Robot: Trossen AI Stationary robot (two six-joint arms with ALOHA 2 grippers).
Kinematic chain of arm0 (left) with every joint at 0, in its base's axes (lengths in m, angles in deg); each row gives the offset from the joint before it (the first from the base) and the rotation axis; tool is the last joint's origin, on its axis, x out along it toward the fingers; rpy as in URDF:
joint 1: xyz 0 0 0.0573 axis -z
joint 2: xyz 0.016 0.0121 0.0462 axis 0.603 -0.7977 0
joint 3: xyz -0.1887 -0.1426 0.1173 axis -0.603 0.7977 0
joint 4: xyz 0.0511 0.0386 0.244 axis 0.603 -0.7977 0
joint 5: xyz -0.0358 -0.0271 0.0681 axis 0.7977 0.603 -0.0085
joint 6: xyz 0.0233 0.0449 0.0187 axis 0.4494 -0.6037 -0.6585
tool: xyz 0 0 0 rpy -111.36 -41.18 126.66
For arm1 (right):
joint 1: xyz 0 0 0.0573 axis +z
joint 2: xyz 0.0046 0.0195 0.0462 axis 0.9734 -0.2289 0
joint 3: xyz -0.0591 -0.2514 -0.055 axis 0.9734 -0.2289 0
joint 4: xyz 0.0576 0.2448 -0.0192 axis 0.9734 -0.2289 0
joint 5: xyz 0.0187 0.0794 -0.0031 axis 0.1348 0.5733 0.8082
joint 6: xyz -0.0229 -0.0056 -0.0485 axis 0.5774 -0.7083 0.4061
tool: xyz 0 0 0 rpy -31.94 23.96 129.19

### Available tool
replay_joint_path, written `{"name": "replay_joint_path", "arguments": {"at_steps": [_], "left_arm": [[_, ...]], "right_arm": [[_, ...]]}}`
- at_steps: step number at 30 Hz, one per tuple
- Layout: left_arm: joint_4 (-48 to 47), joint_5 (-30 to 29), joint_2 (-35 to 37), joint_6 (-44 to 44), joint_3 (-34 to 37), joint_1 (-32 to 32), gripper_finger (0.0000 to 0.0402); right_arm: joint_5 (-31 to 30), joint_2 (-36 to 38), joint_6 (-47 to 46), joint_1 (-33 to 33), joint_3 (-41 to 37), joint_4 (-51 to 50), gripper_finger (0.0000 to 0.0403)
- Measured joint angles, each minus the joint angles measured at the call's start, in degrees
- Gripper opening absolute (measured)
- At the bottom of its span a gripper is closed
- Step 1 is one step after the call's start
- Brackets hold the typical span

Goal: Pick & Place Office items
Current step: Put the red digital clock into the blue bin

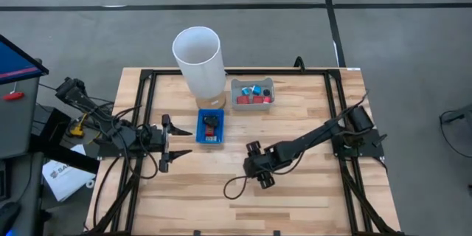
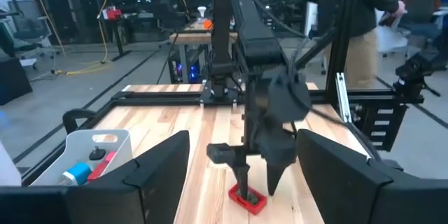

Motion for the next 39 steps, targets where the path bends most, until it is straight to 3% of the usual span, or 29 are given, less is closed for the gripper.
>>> {"name": "replay_joint_path", "arguments": {"at_steps": [13,17,23,29,39], "left_arm": [[-0.22,0.0,0.17,0.58,0.02,0.0,0.0259],[-0.22,0.02,0.15,1.97,0.02,0.0,0.0259],[-0.22,-0.16,0.15,2.02,0.02,0.0,0.0259],[-0.22,-0.24,0.15,2.04,0.02,-0.02,0.0259],[0.12,-0.5,0.15,4.97,0.02,-0.02,0.0259]], "right_arm": [[-1.45,-2.27,-2.78,-1.25,0.37,5.51,0.024],[-1.42,-2.44,-5.35,-0.11,4.08,1.44,0.024],[-0.8,-2.24,-4.59,4.5,8.61,5.19,0.024],[-4.22,-2.33,-4.55,2.38,9.4,4.24,0.024],[5.68,-2.57,2.96,-5.57,6.19,1.08,0.024]]}}
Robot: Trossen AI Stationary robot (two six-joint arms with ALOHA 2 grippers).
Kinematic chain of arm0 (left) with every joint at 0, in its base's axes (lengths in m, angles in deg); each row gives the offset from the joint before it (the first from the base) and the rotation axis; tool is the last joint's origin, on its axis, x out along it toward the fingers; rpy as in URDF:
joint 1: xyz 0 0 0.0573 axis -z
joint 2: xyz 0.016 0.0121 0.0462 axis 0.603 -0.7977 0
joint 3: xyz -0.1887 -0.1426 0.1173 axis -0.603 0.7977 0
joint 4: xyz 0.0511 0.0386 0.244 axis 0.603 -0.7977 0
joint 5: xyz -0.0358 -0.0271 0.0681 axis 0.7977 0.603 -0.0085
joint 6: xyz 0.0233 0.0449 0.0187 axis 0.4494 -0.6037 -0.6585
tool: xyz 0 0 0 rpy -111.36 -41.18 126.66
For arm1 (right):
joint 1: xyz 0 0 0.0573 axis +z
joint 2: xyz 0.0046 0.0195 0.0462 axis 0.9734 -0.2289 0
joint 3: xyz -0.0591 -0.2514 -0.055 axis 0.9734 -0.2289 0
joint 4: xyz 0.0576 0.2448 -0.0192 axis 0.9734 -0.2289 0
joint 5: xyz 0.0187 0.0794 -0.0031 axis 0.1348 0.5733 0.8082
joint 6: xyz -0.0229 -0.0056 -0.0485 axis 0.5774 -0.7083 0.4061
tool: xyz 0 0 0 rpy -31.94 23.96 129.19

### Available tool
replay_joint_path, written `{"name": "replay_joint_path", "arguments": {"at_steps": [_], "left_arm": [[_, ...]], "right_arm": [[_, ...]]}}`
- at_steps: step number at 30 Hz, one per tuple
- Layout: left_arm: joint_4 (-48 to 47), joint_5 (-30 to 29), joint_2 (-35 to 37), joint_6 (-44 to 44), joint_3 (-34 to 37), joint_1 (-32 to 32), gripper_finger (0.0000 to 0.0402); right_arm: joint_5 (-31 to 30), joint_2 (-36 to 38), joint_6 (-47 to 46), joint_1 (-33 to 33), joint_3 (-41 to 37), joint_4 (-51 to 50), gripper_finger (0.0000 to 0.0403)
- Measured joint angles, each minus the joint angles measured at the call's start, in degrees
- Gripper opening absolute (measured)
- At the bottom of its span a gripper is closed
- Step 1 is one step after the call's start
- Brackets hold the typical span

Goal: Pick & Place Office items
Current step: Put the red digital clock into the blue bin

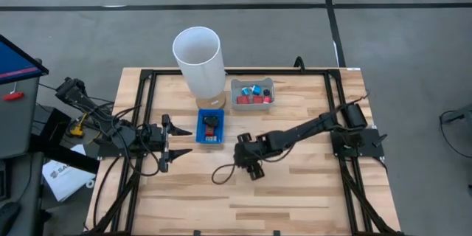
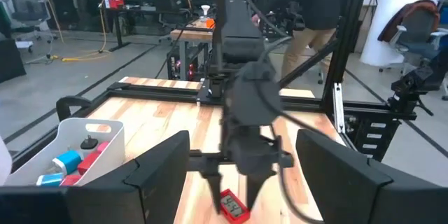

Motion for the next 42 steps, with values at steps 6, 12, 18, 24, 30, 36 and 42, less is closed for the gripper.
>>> {"name": "replay_joint_path", "arguments": {"at_steps": [6,12,18,24,30,36,42], "left_arm": [[0.38,0.02,0.13,0.12,0.02,0.0,0.0259],[0.27,0.05,0.22,1.16,0.02,0.0,0.0259],[0.29,0.07,0.22,1.16,0.02,0.0,0.0259],[0.32,0.09,0.22,1.18,0.02,0.0,0.0259],[0.32,0.1,0.22,1.18,0.02,0.0,0.0259],[0.31,0.31,0.22,1.18,0.02,0.0,0.0259],[-1.83,0.54,0.2,-3.1,0.04,0.47,0.0259]], "right_arm": [[5.19,0.0,2.94,-2.23,-1.0,-0.05,0.024],[6.22,0.03,2.99,-1.18,-3.65,-0.15,0.024],[6.61,0.23,-1.03,-0.63,-6.68,4.0,0.024],[5.73,0.38,-6.83,0.49,-7.74,5.24,0.0212],[5.22,0.28,-13.58,1.4,-7.89,7.64,0.0145],[8.38,0.38,-20.02,1.92,-7.84,11.87,0.0126],[13.26,0.37,-24.98,2.02,-2.74,17.96,0.0157]]}}
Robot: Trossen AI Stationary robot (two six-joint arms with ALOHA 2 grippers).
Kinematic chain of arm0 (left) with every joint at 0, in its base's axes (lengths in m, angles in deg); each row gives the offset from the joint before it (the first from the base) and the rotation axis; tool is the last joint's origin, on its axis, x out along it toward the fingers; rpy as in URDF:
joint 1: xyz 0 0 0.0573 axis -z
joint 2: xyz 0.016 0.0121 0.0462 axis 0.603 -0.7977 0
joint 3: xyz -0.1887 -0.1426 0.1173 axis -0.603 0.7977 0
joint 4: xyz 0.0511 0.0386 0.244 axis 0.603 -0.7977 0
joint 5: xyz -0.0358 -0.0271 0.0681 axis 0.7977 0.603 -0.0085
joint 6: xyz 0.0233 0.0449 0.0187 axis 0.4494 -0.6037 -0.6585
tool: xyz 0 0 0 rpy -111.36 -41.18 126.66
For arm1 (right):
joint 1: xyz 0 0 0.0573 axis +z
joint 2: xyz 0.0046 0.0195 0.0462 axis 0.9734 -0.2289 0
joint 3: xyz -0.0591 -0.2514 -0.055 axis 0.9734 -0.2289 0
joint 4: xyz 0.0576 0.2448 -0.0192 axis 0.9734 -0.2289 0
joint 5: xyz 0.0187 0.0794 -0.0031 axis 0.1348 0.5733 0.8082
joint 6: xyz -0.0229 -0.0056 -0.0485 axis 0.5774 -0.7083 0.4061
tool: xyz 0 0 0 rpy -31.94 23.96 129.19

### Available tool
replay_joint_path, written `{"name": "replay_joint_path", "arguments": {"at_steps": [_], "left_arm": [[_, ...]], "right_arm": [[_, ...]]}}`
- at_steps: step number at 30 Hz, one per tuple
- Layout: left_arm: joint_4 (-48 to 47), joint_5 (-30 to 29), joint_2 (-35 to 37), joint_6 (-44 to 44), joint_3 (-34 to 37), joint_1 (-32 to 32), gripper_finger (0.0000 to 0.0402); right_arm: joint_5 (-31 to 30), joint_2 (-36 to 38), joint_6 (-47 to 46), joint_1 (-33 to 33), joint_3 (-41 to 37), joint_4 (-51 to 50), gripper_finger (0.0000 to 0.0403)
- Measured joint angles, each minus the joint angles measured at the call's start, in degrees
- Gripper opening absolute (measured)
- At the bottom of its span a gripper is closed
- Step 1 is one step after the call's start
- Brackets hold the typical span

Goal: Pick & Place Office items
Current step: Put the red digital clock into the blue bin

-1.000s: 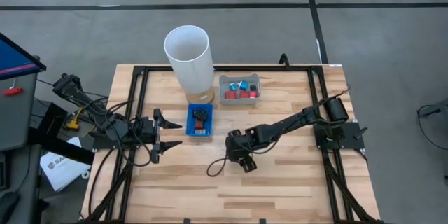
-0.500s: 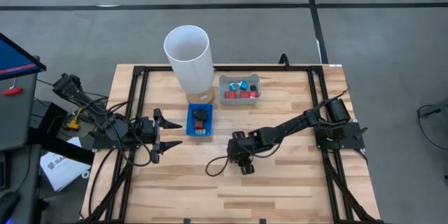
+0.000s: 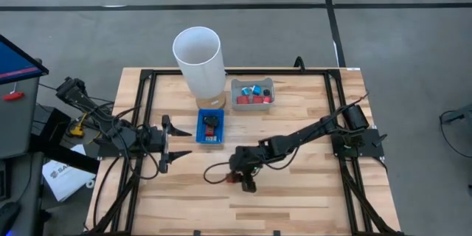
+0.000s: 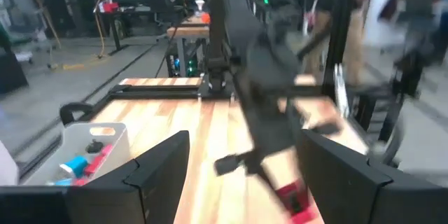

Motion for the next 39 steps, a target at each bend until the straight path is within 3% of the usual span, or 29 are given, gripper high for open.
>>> {"name": "replay_joint_path", "arguments": {"at_steps": [8,17,23,27,34,39], "left_arm": [[-5.02,0.13,-0.13,-10.67,0.02,1.84,0.0259],[-3.11,1.45,-1.45,-21.14,0.02,2.15,0.0259],[-0.48,3.46,-3.3,-25.14,0.0,2.16,0.0259],[-0.04,4.84,-4.96,-27.99,-0.67,2.15,0.0259],[0.07,4.86,-8.74,-32.02,-4.67,1.53,0.0259],[0.05,4.8,-10.25,-32.98,-6.25,1.04,0.0256]], "right_arm": [[2.31,0.09,-0.18,-1.86,10.63,0.69,0.0128],[5.15,0.14,-1.06,-4.76,19.12,0.95,0.0161],[8.84,0.17,-2.49,-6.7,23.17,0.93,0.0138],[10.92,0.22,-3.31,-7.72,24.64,0.99,0.0132],[10.99,0.24,-3.61,-8.33,25.93,1.14,0.0156],[11.4,0.24,-3.61,-8.31,25.93,1.11,0.0143]]}}
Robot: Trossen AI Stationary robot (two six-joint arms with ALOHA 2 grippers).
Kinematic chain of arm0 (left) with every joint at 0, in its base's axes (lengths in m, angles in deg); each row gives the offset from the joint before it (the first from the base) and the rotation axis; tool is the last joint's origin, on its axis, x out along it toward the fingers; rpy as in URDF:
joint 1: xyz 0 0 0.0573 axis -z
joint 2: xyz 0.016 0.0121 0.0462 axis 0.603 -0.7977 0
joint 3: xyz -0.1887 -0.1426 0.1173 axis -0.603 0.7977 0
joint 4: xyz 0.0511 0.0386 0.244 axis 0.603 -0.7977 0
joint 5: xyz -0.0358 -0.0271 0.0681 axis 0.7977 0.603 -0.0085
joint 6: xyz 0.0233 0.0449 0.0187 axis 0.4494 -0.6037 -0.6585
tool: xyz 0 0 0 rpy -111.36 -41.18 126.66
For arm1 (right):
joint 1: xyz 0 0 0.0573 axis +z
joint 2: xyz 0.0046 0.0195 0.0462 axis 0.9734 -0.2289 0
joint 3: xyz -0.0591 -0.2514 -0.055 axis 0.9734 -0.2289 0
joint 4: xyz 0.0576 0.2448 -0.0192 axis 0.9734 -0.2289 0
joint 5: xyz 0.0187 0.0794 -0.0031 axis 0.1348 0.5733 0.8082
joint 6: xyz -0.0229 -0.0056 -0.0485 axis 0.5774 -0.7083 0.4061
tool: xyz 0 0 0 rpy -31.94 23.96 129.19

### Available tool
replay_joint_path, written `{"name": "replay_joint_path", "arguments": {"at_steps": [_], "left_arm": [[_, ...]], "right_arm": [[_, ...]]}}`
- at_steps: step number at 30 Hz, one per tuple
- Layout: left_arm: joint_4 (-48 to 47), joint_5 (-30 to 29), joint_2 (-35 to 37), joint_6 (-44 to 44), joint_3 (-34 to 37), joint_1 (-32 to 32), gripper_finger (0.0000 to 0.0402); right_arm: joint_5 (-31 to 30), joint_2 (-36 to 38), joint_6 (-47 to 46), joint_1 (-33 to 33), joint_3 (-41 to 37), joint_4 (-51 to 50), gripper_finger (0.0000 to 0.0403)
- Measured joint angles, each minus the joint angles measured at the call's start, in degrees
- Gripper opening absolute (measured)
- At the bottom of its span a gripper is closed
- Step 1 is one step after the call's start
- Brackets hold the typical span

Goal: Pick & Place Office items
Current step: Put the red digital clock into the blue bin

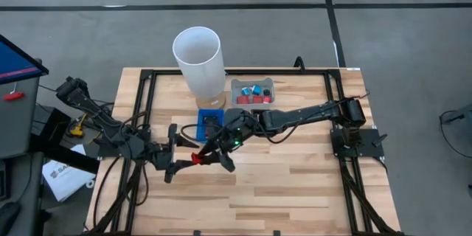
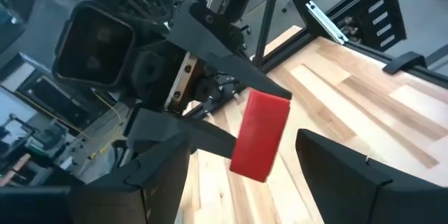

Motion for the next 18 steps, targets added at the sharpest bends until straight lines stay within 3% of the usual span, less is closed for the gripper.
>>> {"name": "replay_joint_path", "arguments": {"at_steps": [5,14,18], "left_arm": [[1.2,-0.03,-0.16,-1.82,-0.22,0.02,0.0217],[2.58,0.28,-0.18,-1.83,-0.22,0.09,0.0104],[2.44,0.7,-0.22,-1.29,-0.18,0.15,0.0077]], "right_arm": [[0.59,0.0,-0.01,0.0,0.0,0.0,0.0135],[0.97,0.04,-0.67,0.0,0.02,0.28,0.0146],[1.4,0.04,-1.09,0.0,0.02,0.28,0.0139]]}}
